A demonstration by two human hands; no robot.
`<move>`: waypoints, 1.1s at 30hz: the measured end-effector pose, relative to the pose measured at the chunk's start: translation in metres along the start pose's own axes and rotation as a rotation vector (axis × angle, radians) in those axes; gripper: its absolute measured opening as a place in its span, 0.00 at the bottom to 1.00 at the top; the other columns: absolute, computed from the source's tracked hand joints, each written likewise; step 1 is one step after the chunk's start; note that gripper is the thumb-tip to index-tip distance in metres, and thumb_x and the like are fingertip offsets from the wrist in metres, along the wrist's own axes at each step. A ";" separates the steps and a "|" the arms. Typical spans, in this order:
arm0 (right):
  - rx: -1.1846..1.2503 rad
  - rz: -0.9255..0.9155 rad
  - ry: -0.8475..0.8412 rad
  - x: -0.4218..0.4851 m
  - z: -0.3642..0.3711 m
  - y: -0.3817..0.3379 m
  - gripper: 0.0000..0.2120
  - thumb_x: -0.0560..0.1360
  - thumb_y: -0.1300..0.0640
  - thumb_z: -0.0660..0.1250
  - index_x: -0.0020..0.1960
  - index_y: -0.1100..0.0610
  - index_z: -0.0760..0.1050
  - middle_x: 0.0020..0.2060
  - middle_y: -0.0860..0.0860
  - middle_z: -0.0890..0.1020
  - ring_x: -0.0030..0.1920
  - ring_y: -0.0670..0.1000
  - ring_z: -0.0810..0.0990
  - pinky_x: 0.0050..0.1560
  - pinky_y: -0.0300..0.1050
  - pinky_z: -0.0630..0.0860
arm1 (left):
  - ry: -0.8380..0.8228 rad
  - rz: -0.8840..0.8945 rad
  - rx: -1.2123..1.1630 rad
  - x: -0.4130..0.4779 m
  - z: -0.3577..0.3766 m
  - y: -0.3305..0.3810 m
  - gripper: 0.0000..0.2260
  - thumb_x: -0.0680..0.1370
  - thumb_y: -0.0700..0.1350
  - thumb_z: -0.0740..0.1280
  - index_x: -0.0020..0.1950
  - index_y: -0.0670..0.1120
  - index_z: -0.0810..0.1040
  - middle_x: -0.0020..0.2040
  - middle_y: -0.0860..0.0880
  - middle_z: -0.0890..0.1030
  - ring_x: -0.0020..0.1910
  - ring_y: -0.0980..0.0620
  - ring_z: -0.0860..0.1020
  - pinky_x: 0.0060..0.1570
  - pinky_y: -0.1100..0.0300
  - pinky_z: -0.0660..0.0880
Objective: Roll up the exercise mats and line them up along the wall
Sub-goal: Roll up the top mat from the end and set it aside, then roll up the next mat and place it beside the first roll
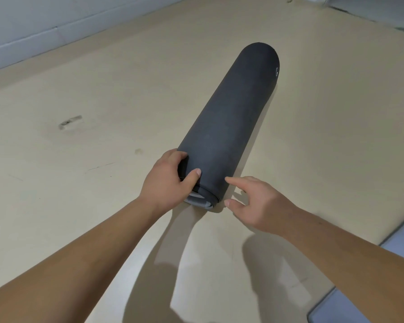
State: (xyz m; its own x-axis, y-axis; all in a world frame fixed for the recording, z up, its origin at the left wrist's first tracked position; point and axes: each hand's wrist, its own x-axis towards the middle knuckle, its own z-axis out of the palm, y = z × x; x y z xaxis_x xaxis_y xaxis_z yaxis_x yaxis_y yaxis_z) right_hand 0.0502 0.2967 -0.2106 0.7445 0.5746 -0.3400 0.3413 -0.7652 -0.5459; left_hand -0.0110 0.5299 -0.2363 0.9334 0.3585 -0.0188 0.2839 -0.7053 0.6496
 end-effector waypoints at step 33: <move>0.034 0.732 0.085 -0.442 -0.061 0.272 0.14 0.81 0.39 0.63 0.63 0.41 0.79 0.49 0.37 0.83 0.49 0.40 0.82 0.56 0.46 0.80 | -0.921 1.004 0.304 -0.187 0.271 0.324 0.27 0.84 0.52 0.66 0.82 0.52 0.65 0.78 0.55 0.68 0.66 0.51 0.77 0.61 0.54 0.75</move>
State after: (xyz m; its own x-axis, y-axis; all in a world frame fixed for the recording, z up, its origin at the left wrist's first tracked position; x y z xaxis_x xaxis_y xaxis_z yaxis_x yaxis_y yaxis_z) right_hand -0.1512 -0.1827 -0.1621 0.8173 -0.1056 -0.5664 -0.2773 -0.9338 -0.2259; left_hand -0.0339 0.0690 -0.2283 0.5373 -0.8161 -0.2129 -0.6595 -0.5639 0.4971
